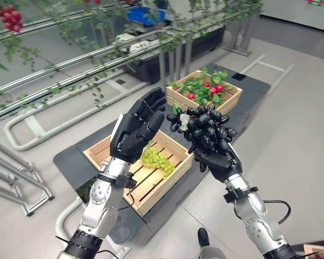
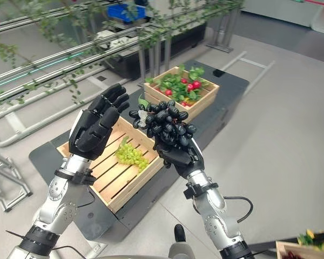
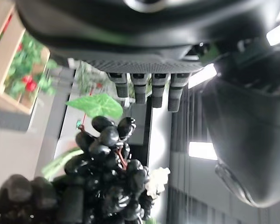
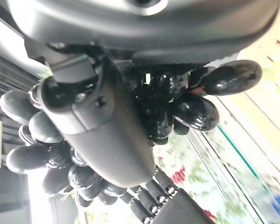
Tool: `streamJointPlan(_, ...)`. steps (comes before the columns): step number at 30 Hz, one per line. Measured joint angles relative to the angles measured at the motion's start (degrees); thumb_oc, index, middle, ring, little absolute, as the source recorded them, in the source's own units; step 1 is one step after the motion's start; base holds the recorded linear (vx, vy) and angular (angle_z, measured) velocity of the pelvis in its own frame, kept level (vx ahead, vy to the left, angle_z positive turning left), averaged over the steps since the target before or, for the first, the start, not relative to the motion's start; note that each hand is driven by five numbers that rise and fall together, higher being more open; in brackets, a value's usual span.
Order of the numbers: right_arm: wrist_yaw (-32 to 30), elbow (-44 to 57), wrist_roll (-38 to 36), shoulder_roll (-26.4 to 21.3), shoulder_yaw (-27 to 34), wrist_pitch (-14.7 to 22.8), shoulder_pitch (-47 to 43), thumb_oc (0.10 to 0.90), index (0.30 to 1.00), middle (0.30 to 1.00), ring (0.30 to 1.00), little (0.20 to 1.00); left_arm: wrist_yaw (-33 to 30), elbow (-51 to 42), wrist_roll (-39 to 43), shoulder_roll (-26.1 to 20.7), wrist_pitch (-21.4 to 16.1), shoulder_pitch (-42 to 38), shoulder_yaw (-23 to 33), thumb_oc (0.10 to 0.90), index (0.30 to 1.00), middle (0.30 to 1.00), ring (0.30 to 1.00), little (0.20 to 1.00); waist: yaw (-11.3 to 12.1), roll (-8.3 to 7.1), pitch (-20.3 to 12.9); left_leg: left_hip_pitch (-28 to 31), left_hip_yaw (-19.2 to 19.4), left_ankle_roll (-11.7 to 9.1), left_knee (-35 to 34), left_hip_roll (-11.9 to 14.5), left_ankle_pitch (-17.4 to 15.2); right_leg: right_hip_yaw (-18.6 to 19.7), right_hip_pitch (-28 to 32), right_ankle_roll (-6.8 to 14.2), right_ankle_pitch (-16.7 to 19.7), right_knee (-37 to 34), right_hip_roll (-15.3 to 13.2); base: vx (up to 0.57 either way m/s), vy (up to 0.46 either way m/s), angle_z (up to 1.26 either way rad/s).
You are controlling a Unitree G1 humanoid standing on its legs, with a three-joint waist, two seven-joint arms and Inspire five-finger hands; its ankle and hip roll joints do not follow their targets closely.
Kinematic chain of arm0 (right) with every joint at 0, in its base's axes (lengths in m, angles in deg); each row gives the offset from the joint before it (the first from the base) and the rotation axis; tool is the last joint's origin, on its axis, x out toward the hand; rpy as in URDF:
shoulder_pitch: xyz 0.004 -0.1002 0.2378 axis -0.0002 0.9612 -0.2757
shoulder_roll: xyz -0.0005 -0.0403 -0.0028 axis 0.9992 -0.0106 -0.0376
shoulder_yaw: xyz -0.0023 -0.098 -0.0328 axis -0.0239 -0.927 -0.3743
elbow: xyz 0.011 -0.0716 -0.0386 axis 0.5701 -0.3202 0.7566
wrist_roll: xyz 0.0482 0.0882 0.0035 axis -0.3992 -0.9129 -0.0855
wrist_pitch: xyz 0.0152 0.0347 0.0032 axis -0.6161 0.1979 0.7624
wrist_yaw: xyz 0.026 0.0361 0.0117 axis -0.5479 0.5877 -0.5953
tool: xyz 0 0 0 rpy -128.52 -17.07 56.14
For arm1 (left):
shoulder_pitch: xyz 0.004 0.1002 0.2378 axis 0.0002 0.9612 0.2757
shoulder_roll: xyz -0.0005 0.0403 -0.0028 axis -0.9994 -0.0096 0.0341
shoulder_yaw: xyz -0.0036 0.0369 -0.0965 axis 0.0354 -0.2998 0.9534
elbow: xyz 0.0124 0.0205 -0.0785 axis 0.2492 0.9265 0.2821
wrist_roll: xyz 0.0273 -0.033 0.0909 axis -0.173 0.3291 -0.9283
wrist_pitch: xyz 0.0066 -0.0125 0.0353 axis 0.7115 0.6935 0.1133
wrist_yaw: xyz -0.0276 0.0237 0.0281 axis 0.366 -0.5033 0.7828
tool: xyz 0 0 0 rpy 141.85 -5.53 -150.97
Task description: Pick up the fruits from the basket on one side to the basket on the other side
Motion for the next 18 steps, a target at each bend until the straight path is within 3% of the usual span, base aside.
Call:
streamJointPlan(2,0.1,0.0,0.0,-0.3,0.9,0.3,0.0,0.4,0.3,0.3,0.3,0.3,0.7,-0.1,0.0,0.2,0.0,0.0,0.0,0.8,0.9,0.9,0.9,0.9,0.1,1.91,1.1,-0.3,1.9,0.5,-0.5,1.6,0.7,-2.1,-1.4,-1.4,-4.6,2.8,0.4,-0.16,0.071,-0.41)
streamJointPlan(4,0.2,0.1,-0.5,-1.5,1.8,0.4,-0.2,0.4,0.3,0.3,0.3,0.3,0.8,-0.3,0.0,0.5,0.0,-0.1,0.3,0.8,0.9,0.9,0.9,0.9,0.9,5.59,2.2,0.5,5.8,-0.3,-3.5,5.3,3.1,-6.4,-4.2,-3.2,-5.9,14.9,2.1,-0.14,0.01,-0.43)
streamJointPlan(5,0.2,0.1,-1.8,-2.0,1.8,0.4,-0.2,0.4,0.3,0.3,0.3,0.3,0.6,-0.5,0.0,0.3,0.0,-0.2,0.5,0.8,0.9,0.9,0.9,0.9,1.0,6.3,2.3,0.6,6.3,-0.7,-4.7,6.2,3.9,-7.7,-3.1,-3.3,-8.2,17.1,2.0,-0.15,-0.028,-0.28)
streamJointPlan(6,0.2,0.1,-1.8,-1.9,1.9,0.4,-0.2,0.4,0.3,0.3,0.3,0.3,0.4,-0.7,0.0,0.3,0.0,-0.2,0.7,0.8,0.9,0.9,0.9,0.9,1.3,6.29,2.3,0.5,7.3,-0.9,-4.7,6.8,4.0,-8.9,-2.4,-3.3,-9.7,18.1,1.7,-0.15,-0.065,-0.41)
streamJointPlan(7,0.3,0.1,-1.8,-1.6,1.7,0.5,-0.2,0.4,0.3,0.3,0.3,0.3,-0.3,-0.7,0.0,0.4,0.0,-0.2,0.9,0.8,0.9,0.9,0.9,0.9,2.0,6.36,2.5,0.7,8.5,-1.2,-4.8,7.6,4.2,-11.5,-1.5,-4.8,-12.5,19.8,0.9,-0.1,-0.094,-0.42)
streamJointPlan(8,0.4,0.1,-1.8,-1.5,1.6,0.5,-0.3,0.4,0.3,0.3,0.3,0.3,-0.6,-0.7,0.0,0.4,0.0,-0.3,0.9,0.8,0.9,0.9,0.9,0.9,2.2,6.19,2.4,0.7,8.9,-1.5,-4.7,7.8,4.3,-12.6,-0.8,-5.0,-12.7,19.3,1.1,-0.1,-0.139,-0.47)
streamJointPlan(11,1.3,-0.1,-1.8,-0.7,1.3,0.7,-1.9,0.4,0.3,0.3,0.3,0.3,-2.0,-0.7,-0.2,0.1,0.0,-1.2,1.5,0.8,0.9,0.9,0.9,0.9,4.2,4.89,3.2,1.0,8.8,-3.1,-4.0,8.1,3.8,-14.4,0.9,-4.7,-10.9,13.1,3.9,-0.1,-0.224,-1.13)
streamJointPlan(12,2.1,-0.5,-1.8,-0.3,1.1,1.3,-3.3,0.4,0.3,0.3,0.3,0.3,-2.6,-0.9,-0.4,0.4,0.0,-1.7,2.1,0.8,0.9,0.9,0.9,0.9,4.9,4.03,3.5,0.0,6.8,-2.9,-4.6,7.5,2.7,-12.8,1.6,-4.1,-6.8,5.5,6.1,-0.09,-0.312,-1.57)
streamJointPlan(13,2.6,-1.1,-1.8,-0.3,1.1,1.8,-4.1,0.4,0.3,0.3,0.3,0.3,-3.1,-1.3,-0.7,0.4,-0.1,-1.5,2.4,0.8,0.9,0.9,0.9,0.9,6.1,4.27,3.2,0.5,6.2,-3.0,-5.9,7.2,3.0,-13.8,2.8,-3.3,-6.9,0.6,6.3,-0.07,-0.256,-2.15)
streamJointPlan(14,2.9,-2.7,-1.8,0.1,1.1,2.2,-6.1,0.4,0.3,0.3,0.3,0.3,-4.1,-1.5,-1.1,1.0,0.0,-1.8,3.0,0.8,0.9,0.9,0.9,0.9,7.1,5.46,3.7,1.7,11.0,-3.9,-7.7,10.6,5.1,-21.4,2.3,-7.3,-9.4,4.5,6.0,-0.05,-0.25,-1.69)
streamJointPlan(15,2.9,-2.8,-1.8,0.4,1.1,2.2,-6.1,0.4,0.3,0.3,0.3,0.3,-4.6,-1.5,-1.5,1.3,0.0,-1.9,3.0,0.8,0.9,0.9,0.9,0.9,7.1,5.5,3.7,2.0,12.2,-4.3,-7.8,11.6,5.2,-22.8,2.9,-8.3,-10.2,6.7,5.8,-0.05,-0.309,-1.68)
streamJointPlan(16,2.9,-2.2,-1.7,0.2,1.1,2.2,-5.6,0.4,0.3,0.3,0.3,0.3,-5.3,-1.6,-2.4,1.4,0.0,-2.0,3.1,0.8,0.9,0.9,0.9,0.9,6.5,3.92,3.2,2.4,12.6,-5.1,-7.8,12.0,5.3,-22.3,5.6,-6.5,-12.0,9.3,4.1,-0.07,-0.395,-0.95)
streamJointPlan(18,2.9,-1.2,-1.7,0.3,1.2,2.3,-5.1,0.4,0.3,0.3,0.3,0.3,-5.9,-1.9,-2.8,1.4,0.0,-2.1,3.9,0.8,0.9,0.9,0.9,0.9,6.5,2.13,2.6,2.0,11.9,-6.1,-7.7,12.1,5.8,-20.4,8.7,-3.5,-11.5,3.2,4.3,-0.08,-0.369,-0.75)
